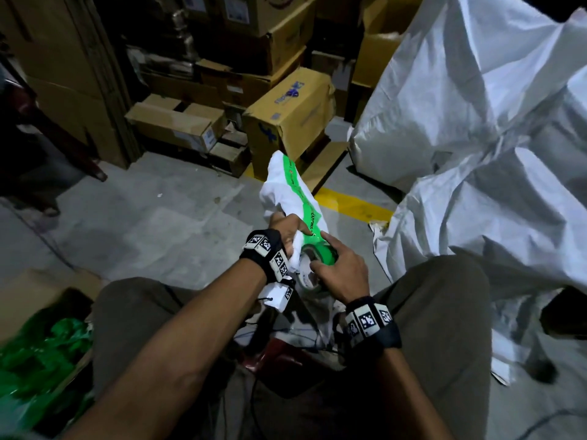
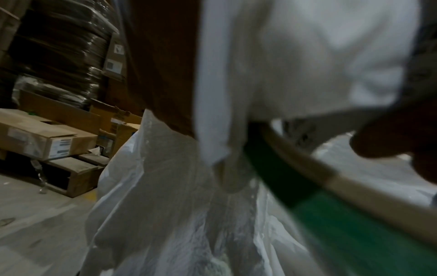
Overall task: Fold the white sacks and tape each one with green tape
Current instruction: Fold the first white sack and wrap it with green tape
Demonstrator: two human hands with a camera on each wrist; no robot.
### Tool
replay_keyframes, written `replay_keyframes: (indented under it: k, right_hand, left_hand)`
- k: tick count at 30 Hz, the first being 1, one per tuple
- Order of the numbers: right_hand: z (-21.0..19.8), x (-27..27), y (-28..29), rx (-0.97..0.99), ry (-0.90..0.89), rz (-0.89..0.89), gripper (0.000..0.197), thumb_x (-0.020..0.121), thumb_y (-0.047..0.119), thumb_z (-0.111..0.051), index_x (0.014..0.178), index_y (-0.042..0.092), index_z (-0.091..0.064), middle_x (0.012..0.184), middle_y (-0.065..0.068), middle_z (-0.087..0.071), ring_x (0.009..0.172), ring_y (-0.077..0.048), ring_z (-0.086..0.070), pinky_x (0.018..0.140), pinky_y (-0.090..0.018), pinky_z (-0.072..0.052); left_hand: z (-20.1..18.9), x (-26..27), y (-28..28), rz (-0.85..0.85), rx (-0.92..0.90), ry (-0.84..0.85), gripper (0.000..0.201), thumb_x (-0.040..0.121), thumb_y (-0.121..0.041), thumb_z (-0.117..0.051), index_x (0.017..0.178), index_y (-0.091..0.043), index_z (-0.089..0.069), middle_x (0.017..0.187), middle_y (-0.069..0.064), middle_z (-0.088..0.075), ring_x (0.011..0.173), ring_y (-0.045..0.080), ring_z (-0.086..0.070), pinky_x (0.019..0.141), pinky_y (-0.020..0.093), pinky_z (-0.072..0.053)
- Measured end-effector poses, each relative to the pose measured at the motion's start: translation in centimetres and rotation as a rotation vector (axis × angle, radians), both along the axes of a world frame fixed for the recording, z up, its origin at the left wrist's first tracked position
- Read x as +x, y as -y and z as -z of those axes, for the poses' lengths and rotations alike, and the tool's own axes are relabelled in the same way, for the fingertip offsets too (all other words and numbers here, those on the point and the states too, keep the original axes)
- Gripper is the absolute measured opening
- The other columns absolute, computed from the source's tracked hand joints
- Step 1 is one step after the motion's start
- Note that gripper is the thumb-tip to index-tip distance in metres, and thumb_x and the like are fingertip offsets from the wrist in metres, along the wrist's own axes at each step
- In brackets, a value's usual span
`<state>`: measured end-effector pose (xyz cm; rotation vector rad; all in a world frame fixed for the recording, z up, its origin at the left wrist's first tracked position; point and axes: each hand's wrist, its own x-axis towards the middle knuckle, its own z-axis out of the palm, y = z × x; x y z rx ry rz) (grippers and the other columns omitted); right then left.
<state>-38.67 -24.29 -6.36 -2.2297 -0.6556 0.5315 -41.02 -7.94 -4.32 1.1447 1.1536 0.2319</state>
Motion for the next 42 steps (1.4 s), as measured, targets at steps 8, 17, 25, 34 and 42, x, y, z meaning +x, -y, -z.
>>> replay_keyframes:
  k: [8, 17, 25, 34, 42]
  right_hand:
    - [0.3, -2.4, -0.1, -0.139, -0.104, -0.292, 0.114, 0.076, 0.062, -0.057, 0.152, 0.042, 0.026, 0.135, -0.024, -0.058, 0.103, -0.042, -0.064, 0.073, -0.032, -0.037]
    - [2.9, -2.8, -0.4, -0.040, -0.121, -0.266, 0.116, 0.087, 0.036, -0.070, 0.154, 0.031, 0.025, 0.126, -0.020, -0.064, 0.104, -0.036, -0.065, 0.070, -0.028, -0.034]
    - [3.0, -3.6, -0.9, 0.022, -0.227, -0.284, 0.127, 0.083, 0.026, -0.071, 0.148, 0.026, 0.037, 0.125, -0.016, -0.064, 0.099, -0.024, -0.063, 0.075, -0.024, -0.043]
    - [1.5, -2.8, -0.1, 0.096, -0.313, -0.272, 0.108, 0.086, 0.004, -0.065, 0.158, 0.034, 0.010, 0.121, 0.004, -0.055, 0.091, -0.008, -0.057, 0.072, -0.016, -0.040]
    - [1.6, -1.5, -0.1, 0.348, -0.528, 0.039, 0.089, 0.065, 0.014, -0.047, 0.141, 0.059, -0.040, 0.128, 0.008, -0.062, 0.112, -0.019, -0.061, 0.100, -0.044, -0.051]
  left_hand:
    - [4.4, 2.3, -2.3, -0.005, -0.156, 0.045, 0.073, 0.051, 0.004, -0.074, 0.122, 0.004, -0.053, 0.107, 0.025, -0.067, 0.094, 0.043, -0.069, 0.088, 0.059, -0.055]
    - [-2.8, -2.4, 0.5, 0.368, -0.295, -0.054, 0.008, 0.091, -0.009, -0.061, 0.096, -0.003, -0.061, 0.086, 0.014, -0.058, 0.072, 0.024, -0.056, 0.064, 0.029, -0.051]
    - [1.6, -2.3, -0.5, 0.396, -0.075, -0.108, 0.077, 0.043, -0.015, -0.083, 0.115, 0.008, -0.067, 0.107, 0.027, -0.072, 0.096, 0.044, -0.071, 0.089, 0.069, -0.052]
    - [0.8, -4.2, 0.1, 0.194, -0.110, 0.169, 0.034, 0.085, 0.011, -0.062, 0.119, 0.015, -0.062, 0.117, 0.028, -0.068, 0.100, 0.039, -0.069, 0.086, 0.048, -0.059]
    - [0.1, -4.4, -0.4, 0.305, -0.244, 0.392, 0.034, 0.086, 0.017, -0.052, 0.118, 0.008, -0.061, 0.125, 0.028, -0.059, 0.111, 0.038, -0.061, 0.093, 0.044, -0.055]
